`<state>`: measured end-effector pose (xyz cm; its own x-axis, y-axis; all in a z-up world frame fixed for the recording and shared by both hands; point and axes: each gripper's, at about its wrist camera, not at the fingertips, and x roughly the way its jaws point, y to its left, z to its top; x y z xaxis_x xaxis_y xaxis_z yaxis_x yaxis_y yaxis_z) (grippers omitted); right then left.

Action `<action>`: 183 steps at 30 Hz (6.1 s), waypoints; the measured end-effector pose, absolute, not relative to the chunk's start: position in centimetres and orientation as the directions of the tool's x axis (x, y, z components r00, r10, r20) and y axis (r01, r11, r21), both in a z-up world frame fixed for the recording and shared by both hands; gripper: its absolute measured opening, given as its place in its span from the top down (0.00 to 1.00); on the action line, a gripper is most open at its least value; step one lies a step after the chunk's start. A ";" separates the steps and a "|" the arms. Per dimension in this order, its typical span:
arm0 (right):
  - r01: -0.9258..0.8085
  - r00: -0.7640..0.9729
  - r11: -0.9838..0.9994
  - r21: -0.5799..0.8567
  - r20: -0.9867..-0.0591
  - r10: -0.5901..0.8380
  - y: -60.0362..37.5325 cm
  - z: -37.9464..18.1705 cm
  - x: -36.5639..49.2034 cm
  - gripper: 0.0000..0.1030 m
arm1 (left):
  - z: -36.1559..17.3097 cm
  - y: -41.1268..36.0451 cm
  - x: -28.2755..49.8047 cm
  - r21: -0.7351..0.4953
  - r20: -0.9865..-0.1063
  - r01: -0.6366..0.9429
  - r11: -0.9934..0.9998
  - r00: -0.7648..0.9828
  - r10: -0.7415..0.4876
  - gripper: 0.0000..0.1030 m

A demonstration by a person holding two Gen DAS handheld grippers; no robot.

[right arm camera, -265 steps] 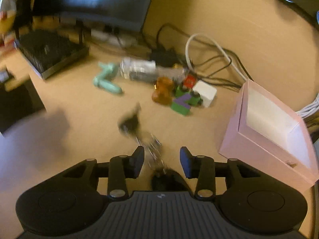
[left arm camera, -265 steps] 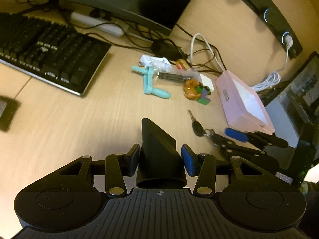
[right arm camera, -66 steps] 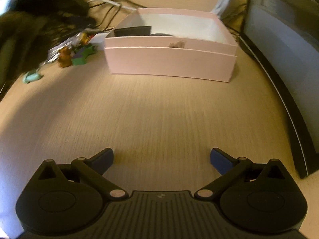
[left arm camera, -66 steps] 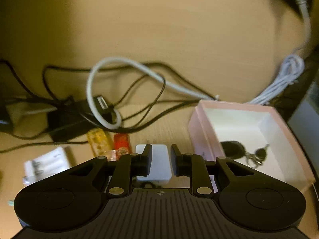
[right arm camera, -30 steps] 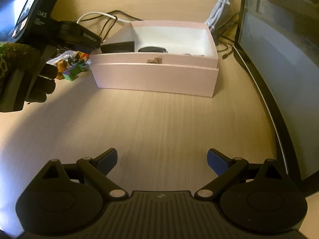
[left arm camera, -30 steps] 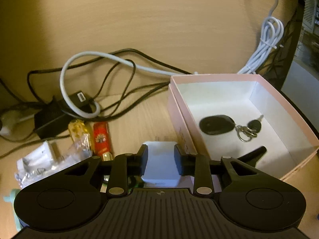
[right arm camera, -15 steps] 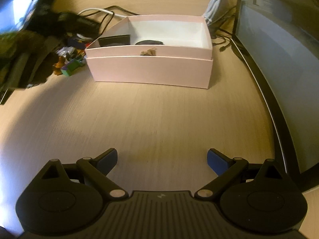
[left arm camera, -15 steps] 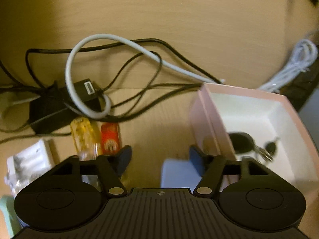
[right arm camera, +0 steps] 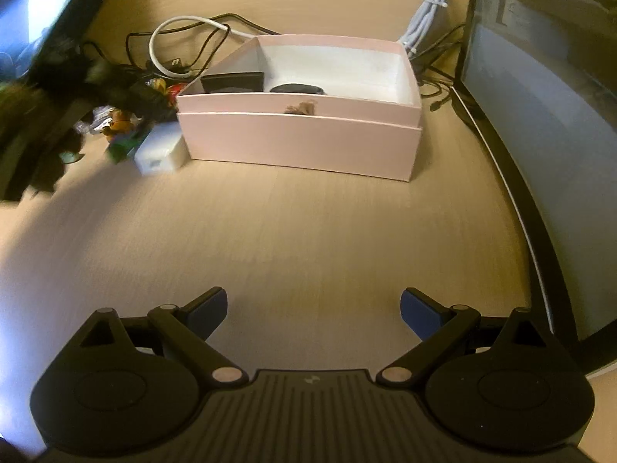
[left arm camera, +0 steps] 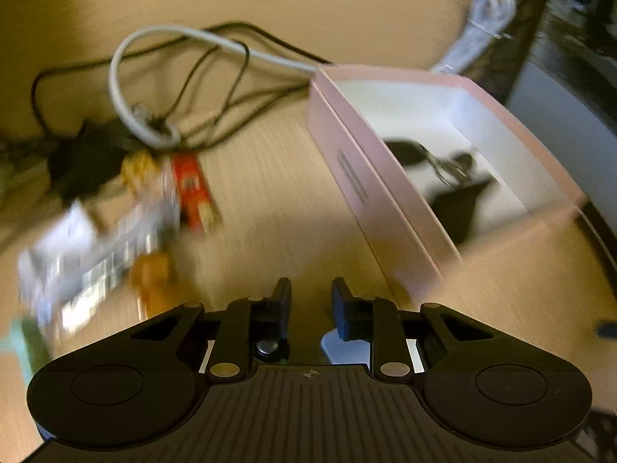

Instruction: Organize rigid objects

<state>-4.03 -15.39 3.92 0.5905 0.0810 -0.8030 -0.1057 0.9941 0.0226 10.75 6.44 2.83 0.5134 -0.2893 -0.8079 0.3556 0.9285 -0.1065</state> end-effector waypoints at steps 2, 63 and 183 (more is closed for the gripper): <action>-0.115 0.589 0.993 0.019 -0.804 0.084 -14.7 3.9 -4.0 0.05 | 3.1 7.1 8.5 -0.128 -0.801 0.347 0.929 0.516 -0.303 0.74; -0.198 0.646 0.980 0.026 -0.748 0.151 -14.8 3.0 -6.0 0.04 | 3.5 10.2 0.1 -0.063 -0.797 0.007 0.998 0.601 -0.054 0.43; -0.002 0.633 0.984 -0.176 -0.762 -0.135 -9.8 7.3 -10.1 0.32 | 7.6 19.2 9.7 -0.136 -0.603 0.102 0.985 0.781 -0.164 0.45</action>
